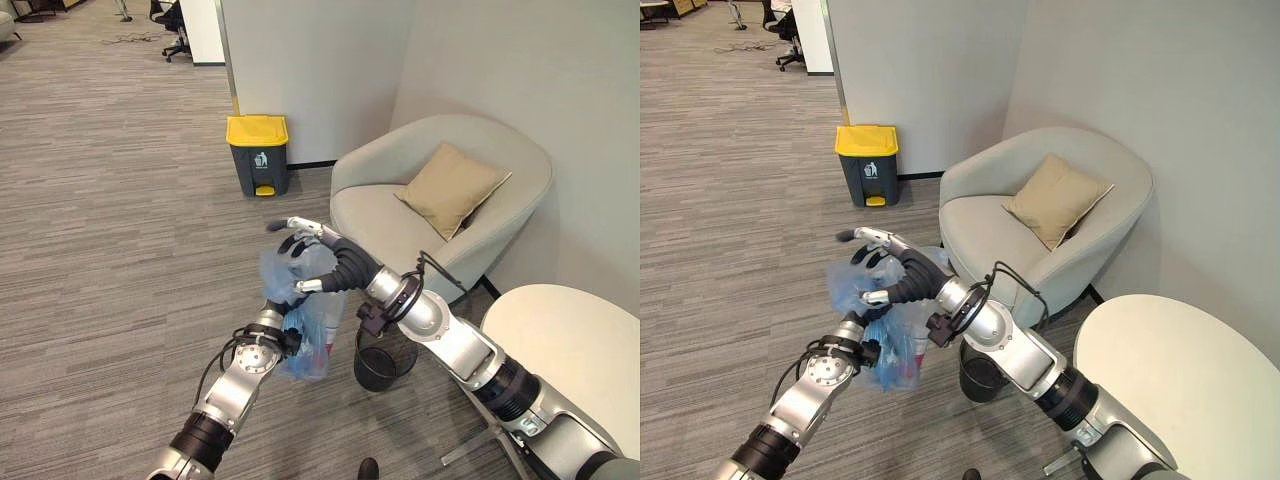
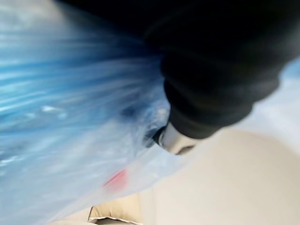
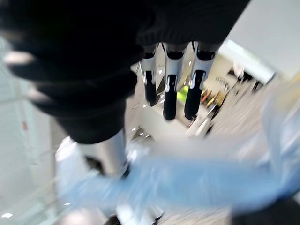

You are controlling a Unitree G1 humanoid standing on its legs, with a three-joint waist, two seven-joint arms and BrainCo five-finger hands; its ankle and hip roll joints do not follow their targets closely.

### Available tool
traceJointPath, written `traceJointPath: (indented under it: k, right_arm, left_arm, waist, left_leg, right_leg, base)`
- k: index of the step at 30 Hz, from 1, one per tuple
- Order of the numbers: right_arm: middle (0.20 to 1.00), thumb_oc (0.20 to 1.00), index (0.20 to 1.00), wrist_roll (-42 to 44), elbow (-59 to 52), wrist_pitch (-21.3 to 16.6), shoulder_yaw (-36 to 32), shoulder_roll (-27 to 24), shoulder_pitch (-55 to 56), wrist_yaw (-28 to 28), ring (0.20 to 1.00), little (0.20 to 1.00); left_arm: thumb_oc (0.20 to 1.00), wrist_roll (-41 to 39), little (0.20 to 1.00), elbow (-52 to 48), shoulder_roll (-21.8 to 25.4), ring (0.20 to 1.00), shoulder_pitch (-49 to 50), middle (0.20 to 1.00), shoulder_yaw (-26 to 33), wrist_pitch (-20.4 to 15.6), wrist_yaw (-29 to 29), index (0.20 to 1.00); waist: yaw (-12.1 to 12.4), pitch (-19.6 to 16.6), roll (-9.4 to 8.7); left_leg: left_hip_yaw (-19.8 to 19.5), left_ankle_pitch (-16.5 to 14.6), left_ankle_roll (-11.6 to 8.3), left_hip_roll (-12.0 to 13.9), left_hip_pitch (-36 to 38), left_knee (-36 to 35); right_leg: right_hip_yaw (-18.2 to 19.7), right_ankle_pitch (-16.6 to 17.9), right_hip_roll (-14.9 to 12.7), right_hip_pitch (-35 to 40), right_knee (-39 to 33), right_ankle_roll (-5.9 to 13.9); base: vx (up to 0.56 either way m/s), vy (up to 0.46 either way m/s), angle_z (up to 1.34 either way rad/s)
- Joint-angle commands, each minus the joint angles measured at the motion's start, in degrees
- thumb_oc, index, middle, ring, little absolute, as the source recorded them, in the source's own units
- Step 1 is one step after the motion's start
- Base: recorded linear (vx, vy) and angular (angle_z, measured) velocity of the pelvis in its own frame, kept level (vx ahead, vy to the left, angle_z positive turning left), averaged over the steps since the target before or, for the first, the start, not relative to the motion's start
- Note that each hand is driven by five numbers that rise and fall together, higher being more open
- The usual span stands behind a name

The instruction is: Gather garbage on tea table into small bin, then transfer packed bag to large trash can.

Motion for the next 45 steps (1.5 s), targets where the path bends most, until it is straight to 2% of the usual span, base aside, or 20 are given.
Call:
traceJointPath:
  k: [1, 5, 7, 8, 9, 12, 14, 17, 19, 25, 30, 31, 34, 37, 39, 40, 45]
  right_arm:
    - [1.0, 1.0, 1.0, -4.89, -3.48, -3.3, -3.55, 1.18, -0.72, -2.86, 1.0, 1.0]
    - [1.0, 1.0, 1.0, -7.98, -4.04, -3.14, -8.53, -2.07, 6.08, -3.67, 1.0, 1.0]
    - [1.0, 1.0, 1.0, -6.05, -1.27, -2.55, -14.61, -4.33, 15.37, -3.18, 1.0, 1.0]
    - [1.0, 1.0, 1.0, -6.03, -1.42, -2.51, -14.73, -4.35, 15.57, -3.11, 1.0, 1.0]
    - [1.0, 1.0, 1.0, -4.7, 0.87, -2.03, -18.35, -4.95, 20.11, -2.77, 1.0, 1.0]
    - [1.0, 1.0, 1.0, -3.8, 2.02, -1.75, -20.3, -5.1, 22.47, -2.52, 1.0, 1.0]
    - [1.0, 1.0, 1.0, -0.81, 8.82, -0.66, -26.63, -4.68, 29.33, -1.84, 1.0, 1.0]
    - [1.0, 1.0, 1.0, 0.22, 12.86, -0.08, -28.64, -4.11, 31.45, -1.51, 1.0, 1.0]
    - [1.0, 1.0, 1.0, 1.4, 19.56, 1.0, -30.68, -2.8, 33.98, -1.25, 1.0, 1.0]
    - [1.0, 1.0, 1.0, 2.42, 30.35, 1.74, -32.33, -0.59, 35.41, -1.48, 1.0, 1.0]
    - [1.0, 1.0, 1.0, 3.01, 32.79, 1.83, -32.31, -0.18, 35.44, -1.6, 1.0, 1.0]
    - [1.0, 1.0, 1.0, 3.29, 33.98, 1.5, -32.31, -0.02, 34.94, -2.14, 1.0, 1.0]
    - [1.0, 1.0, 1.0, 3.92, 34.97, 1.22, -32.55, 0.27, 33.93, -3.46, 1.0, 1.0]
    - [1.0, 1.0, 1.0, 4.11, 35.8, 1.47, -32.83, 0.61, 33.91, -4.48, 1.0, 1.0]
    - [1.0, 1.0, 1.0, 3.95, 36.11, 1.79, -32.81, 1.11, 34.56, -5.06, 1.0, 1.0]
    - [1.0, 1.0, 1.0, 3.96, 36.34, 1.87, -32.69, 1.28, 34.67, -5.13, 1.0, 1.0]
    - [1.0, 1.0, 1.0, 3.36, 36.5, 2.21, -31.63, 1.89, 33.61, -5.22, 1.0, 1.0]
  left_arm:
    - [0.2, -1.61, 0.2, -1.8, 0.61, 0.2, -3.35, 0.2, 2.13, -4.97, 0.12, 0.2]
    - [0.2, -1.23, 0.2, -0.73, 2.09, 0.2, 1.99, 0.2, 6.03, -4.42, -1.3, 0.2]
    - [0.2, -0.71, 0.2, 1.56, 3.55, 0.2, 6.94, 0.2, 10.25, -3.86, -3.41, 0.2]
    - [0.2, -0.72, 0.2, 1.52, 3.58, 0.2, 7.02, 0.2, 10.17, -3.86, -3.43, 0.2]
    - [0.2, -0.86, 0.2, 2.73, 4.13, 0.2, 9.71, 0.2, 12.5, -3.65, -4.94, 0.2]
    - [0.2, -1.2, 0.2, 3.33, 4.46, 0.2, 11.16, 0.2, 13.62, -3.58, -5.67, 0.2]
    - [0.2, -1.61, 0.2, 7.19, 5.21, 0.2, 14.82, 0.2, 17.81, -3.08, -7.83, 0.2]
    - [0.2, -1.67, 0.2, 9.21, 5.57, 0.2, 16.29, 0.2, 19.41, -2.89, -8.93, 0.2]
    - [0.2, -1.77, 0.2, 11.38, 5.53, 0.2, 18.34, 0.2, 21.19, -2.3, -10.12, 0.2]
    - [0.2, -3.87, 0.2, 16.11, 3.43, 0.2, 20.99, 0.2, 24.44, -1.52, -11.05, 0.2]
    - [0.2, -4.23, 0.2, 16.65, 3.41, 0.2, 21.36, 0.2, 24.6, -1.42, -11.13, 0.2]
    - [0.2, -4.1, 0.2, 16.82, 3.67, 0.2, 20.53, 0.2, 24.17, -1.48, -10.88, 0.2]
    - [0.2, -4.5, 0.2, 17.1, 3.83, 0.2, 18.23, 0.2, 23.39, -1.66, -10.4, 0.2]
    - [0.2, -4.6, 0.2, 16.88, 3.79, 0.2, 16.49, 0.2, 22.27, -1.83, -10.06, 0.2]
    - [0.2, -4.21, 0.2, 16.73, 3.95, 0.2, 15.85, 0.2, 21.4, -1.76, -10.36, 0.2]
    - [0.2, -3.98, 0.2, 16.95, 4.01, 0.2, 15.86, 0.2, 21.17, -1.76, -10.48, 0.2]
    - [0.2, -3.61, 0.2, 17.08, 4.1, 0.2, 16.09, 0.2, 20.92, -1.69, -10.44, 0.2]
  waist:
    - [0.05, -1.0, 0.06]
    - [-0.22, -0.88, 0.41]
    - [-0.64, -0.45, 0.84]
    - [-0.59, -0.7, 0.77]
    - [-0.89, -0.56, 0.91]
    - [-0.9, -0.64, 0.98]
    - [-1.32, -0.28, 1.37]
    - [-1.37, -0.21, 1.49]
    - [-1.4, 0.13, 1.73]
    - [-0.99, 0.71, 1.71]
    - [-0.62, 1.83, 1.51]
    - [-0.15, 3.71, 1.03]
    - [0.33, 5.69, 0.55]
    - [0.18, 6.41, 0.57]
    - [-0.49, 6.54, 0.5]
    - [-0.62, 6.22, 0.7]
    - [-0.18, 6.49, 0.54]
  left_leg:
    - [-3.97, -4.64, -0.32, -0.49, -1.05, -0.53]
    - [-4.11, -4.59, -0.27, -0.53, -1.06, -0.53]
    - [-4.0, -4.7, -0.35, -0.45, -0.86, -0.53]
    - [-4.01, -4.46, -0.33, -0.5, -1.17, -0.53]
    - [-3.99, -4.41, -0.33, -0.55, -1.23, -0.53]
    - [-3.99, -4.42, -0.35, -0.6, -1.28, -0.53]
    - [-3.98, -4.29, -0.42, -0.64, -1.42, -0.53]
    - [-4.07, -4.23, -0.48, -0.59, -1.54, -0.53]
    - [-4.26, -4.11, -0.52, -0.6, -1.7, -0.53]
    - [-4.94, -4.26, -0.56, -0.48, -1.57, -0.25]
    - [-5.64, -4.6, -0.57, -0.44, -2.43, 1.6]
    - [-6.17, -5.18, -0.91, -0.46, -5.68, 5.74]
    - [-6.09, -5.28, -1.95, -0.67, -10.76, 10.63]
    - [-2.55, -5.32, -2.18, 0.69, -13.93, 13.13]
    - [3.48, -6.7, -1.35, 2.97, -14.1, 15.21]
    - [3.59, -8.34, -1.64, 3.39, -13.29, 15.43]
    - [3.38, -9.73, -0.47, 2.61, -12.76, 15.02]
  right_leg:
    - [3.25, -10.88, -0.56, 4.15, 1.13, 5.38]
    - [3.04, -10.89, -0.52, 4.27, 1.01, 5.53]
    - [2.8, -11.14, -0.53, 4.37, 1.24, 5.65]
    - [2.79, -10.95, -0.59, 4.09, 1.2, 5.63]
    - [2.76, -10.92, -0.58, 3.99, 1.3, 5.67]
    - [2.71, -10.97, -0.57, 3.99, 1.31, 5.66]
    - [2.48, -11.14, -0.61, 3.84, 1.53, 5.6]
    - [2.36, -11.34, -0.59, 3.7, 1.74, 5.54]
    - [2.28, -11.54, -0.6, 3.49, 2.03, 5.42]
    - [2.03, -12.4, -0.39, 3.86, 2.3, 5.02]
    - [2.15, -12.71, -0.32, 3.86, 2.58, 4.7]
    - [1.68, -12.93, -0.59, 3.0, 2.97, 4.36]
    - [-0.11, -13.0, -1.36, 1.47, 3.56, 3.99]
    - [-3.86, -13.02, -2.6, 0.05, 4.32, 3.83]
    - [-7.35, -13.26, -3.69, 0.01, 4.91, 3.86]
    - [-7.29, -14.24, -3.54, 0.77, 5.03, 4.25]
    - [-7.32, -14.43, -4.58, 1.34, 6.28, 5.23]
  base:
    - [0.0, 0.0, 0.0]
    - [0.0, 0.0, 0.0]
    - [0.0, 0.0, 0.0]
    - [0.0, 0.0, 0.0]
    - [0.0, 0.0, 0.0]
    - [0.0, 0.0, 0.0]
    - [0.0, -0.007, -0.02]
    - [0.0, -0.005, -0.01]
    - [-0.01, -0.022, -0.04]
    - [0.0, -0.028, 0.02]
    - [-0.04, -0.036, 0.08]
    - [-0.16, -0.054, 0.1]
    - [-0.15, -0.04, 0.54]
    - [-0.1, 0.014, 0.53]
    - [0.04, 0.076, 0.82]
    - [0.12, 0.069, 1.0]
    - [0.1, 0.133, 0.26]
